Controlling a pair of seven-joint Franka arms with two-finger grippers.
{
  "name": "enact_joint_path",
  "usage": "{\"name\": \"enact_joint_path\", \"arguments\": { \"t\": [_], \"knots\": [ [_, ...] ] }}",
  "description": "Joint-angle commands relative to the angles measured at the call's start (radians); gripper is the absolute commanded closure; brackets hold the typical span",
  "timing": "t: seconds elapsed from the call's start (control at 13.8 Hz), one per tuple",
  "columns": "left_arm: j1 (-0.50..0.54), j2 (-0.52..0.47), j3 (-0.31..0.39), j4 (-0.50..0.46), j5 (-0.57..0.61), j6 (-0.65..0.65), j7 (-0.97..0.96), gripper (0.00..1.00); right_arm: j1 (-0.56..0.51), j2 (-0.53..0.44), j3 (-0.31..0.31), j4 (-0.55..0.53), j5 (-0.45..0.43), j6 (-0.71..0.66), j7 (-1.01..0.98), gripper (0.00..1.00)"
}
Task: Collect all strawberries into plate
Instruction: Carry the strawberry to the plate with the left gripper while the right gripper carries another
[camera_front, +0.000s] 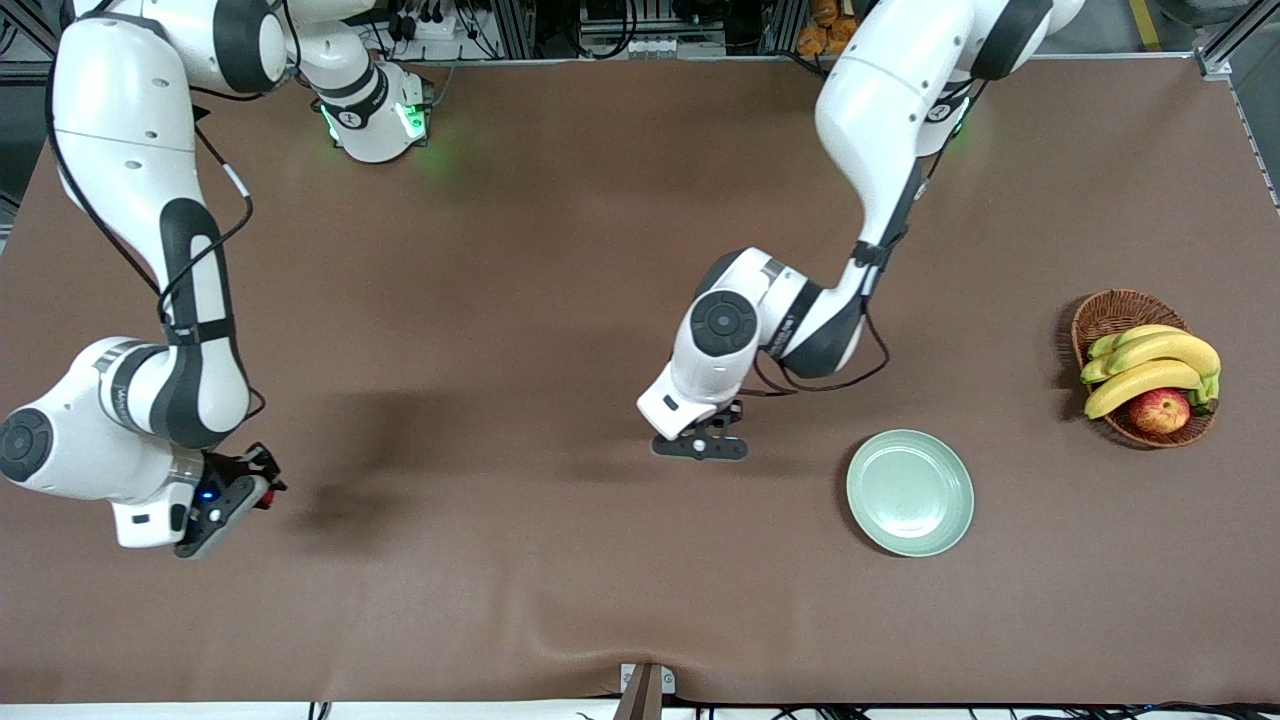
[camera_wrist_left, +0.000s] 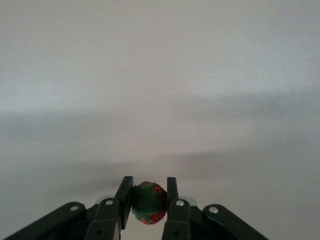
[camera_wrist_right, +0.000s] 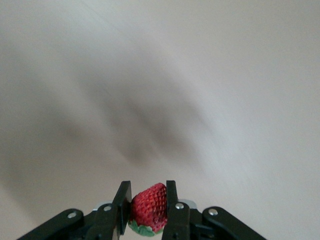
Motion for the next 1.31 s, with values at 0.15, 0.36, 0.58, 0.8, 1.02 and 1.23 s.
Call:
{"name": "enact_joint_path", "arguments": {
  "t": [0.15, 0.36, 0.58, 0.8, 1.02, 1.23],
  "knots": [
    [0.142, -0.121, -0.009, -0.061, 0.023, -0.111, 0.193, 1.00, -0.003, 0.022, 0.223, 0.007, 0.109, 0.008, -0.075, 0.92],
    [0.213, -0.149, -0.008, -0.109, 0.024, -0.113, 0.271, 1.00, 0.073, 0.031, 0.256, 0.005, 0.156, 0.081, -0.063, 0.92],
    [0.299, -0.137, -0.008, -0.124, 0.090, -0.110, 0.330, 1.00, 0.199, 0.042, 0.257, 0.003, 0.205, 0.221, -0.057, 0.88],
    [0.359, -0.132, -0.009, -0.132, 0.112, -0.101, 0.399, 1.00, 0.291, 0.063, 0.257, -0.007, 0.241, 0.344, 0.042, 0.89],
    [0.414, -0.112, -0.012, -0.137, 0.110, -0.063, 0.458, 1.00, 0.402, 0.074, 0.257, -0.006, 0.239, 0.462, 0.160, 0.88],
    [0.449, -0.081, -0.012, -0.143, 0.113, -0.007, 0.504, 1.00, 0.503, 0.117, 0.257, -0.006, 0.238, 0.642, 0.211, 0.85]
  ]
}}
